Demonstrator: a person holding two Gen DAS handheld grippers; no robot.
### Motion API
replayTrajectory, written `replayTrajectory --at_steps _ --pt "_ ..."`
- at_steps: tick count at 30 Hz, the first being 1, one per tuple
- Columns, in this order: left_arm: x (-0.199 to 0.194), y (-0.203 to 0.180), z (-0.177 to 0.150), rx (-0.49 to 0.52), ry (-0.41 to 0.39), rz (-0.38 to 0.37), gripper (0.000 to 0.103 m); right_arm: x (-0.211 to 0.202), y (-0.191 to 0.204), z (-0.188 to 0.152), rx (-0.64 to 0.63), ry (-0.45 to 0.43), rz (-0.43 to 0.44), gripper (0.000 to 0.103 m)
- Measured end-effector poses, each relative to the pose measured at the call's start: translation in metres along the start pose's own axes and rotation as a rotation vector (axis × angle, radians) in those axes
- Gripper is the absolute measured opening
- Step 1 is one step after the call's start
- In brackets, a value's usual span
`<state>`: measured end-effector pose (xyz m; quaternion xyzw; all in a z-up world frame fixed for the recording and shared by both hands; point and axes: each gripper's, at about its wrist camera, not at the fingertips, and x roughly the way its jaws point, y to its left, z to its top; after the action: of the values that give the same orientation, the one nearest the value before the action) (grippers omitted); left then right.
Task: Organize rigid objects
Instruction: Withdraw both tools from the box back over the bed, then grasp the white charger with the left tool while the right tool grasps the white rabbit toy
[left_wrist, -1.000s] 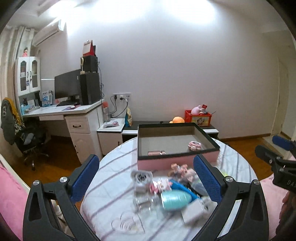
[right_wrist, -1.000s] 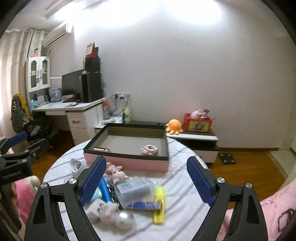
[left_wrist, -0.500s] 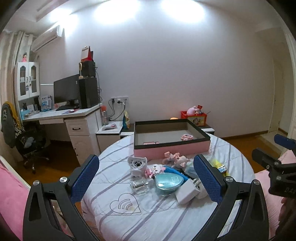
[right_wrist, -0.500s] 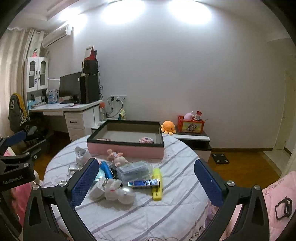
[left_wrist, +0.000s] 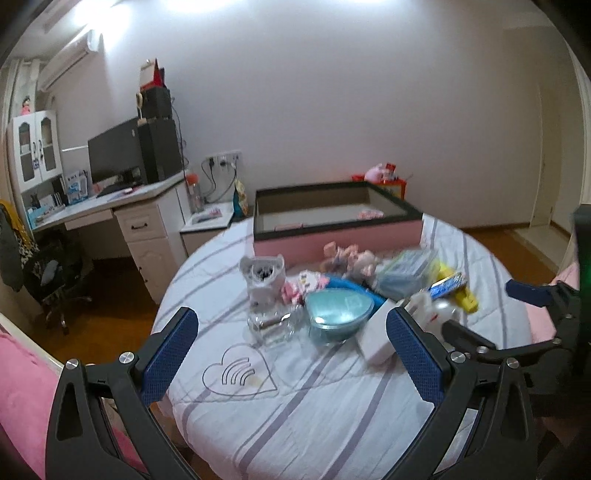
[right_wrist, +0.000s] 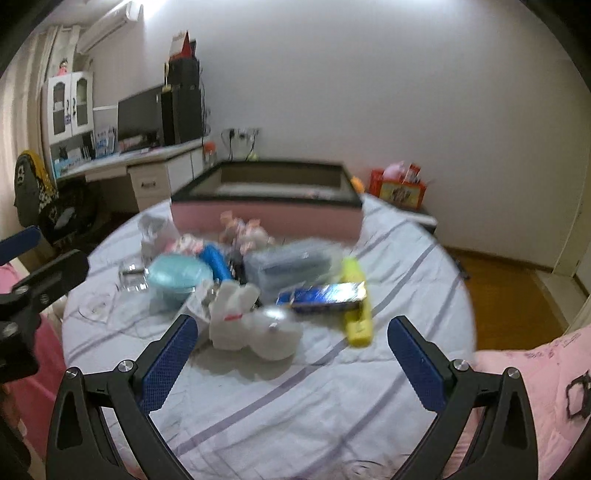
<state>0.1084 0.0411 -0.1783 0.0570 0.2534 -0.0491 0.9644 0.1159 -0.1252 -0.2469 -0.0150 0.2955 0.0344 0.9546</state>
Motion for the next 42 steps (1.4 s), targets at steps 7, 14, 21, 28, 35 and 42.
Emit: replayTrajectory --at_steps 7,14,21,28,35,42 --pt "0.017 0.006 -0.010 -0.007 0.064 -0.014 0.103 0.040 0.002 -0.004 0.049 0.098 0.078 0.103" --pt "0.038 -0.011 -0.015 0.009 0.124 -0.066 0.103 0.050 -0.014 -0.009 0.080 0.147 0.152 0.070" --pt "0.065 -0.050 -0.021 0.009 0.206 -0.183 0.103 0.027 -0.039 -0.013 0.077 0.116 0.122 0.070" --pt "0.092 -0.069 -0.023 -0.073 0.304 -0.181 0.103 0.019 -0.066 -0.016 0.084 0.089 0.108 0.070" --pt "0.110 -0.079 -0.014 -0.119 0.332 -0.134 0.102 0.024 -0.077 -0.020 0.098 0.075 0.137 0.070" --pt "0.108 -0.079 -0.014 -0.074 0.308 -0.116 0.063 0.031 -0.079 -0.023 0.111 0.069 0.147 0.071"
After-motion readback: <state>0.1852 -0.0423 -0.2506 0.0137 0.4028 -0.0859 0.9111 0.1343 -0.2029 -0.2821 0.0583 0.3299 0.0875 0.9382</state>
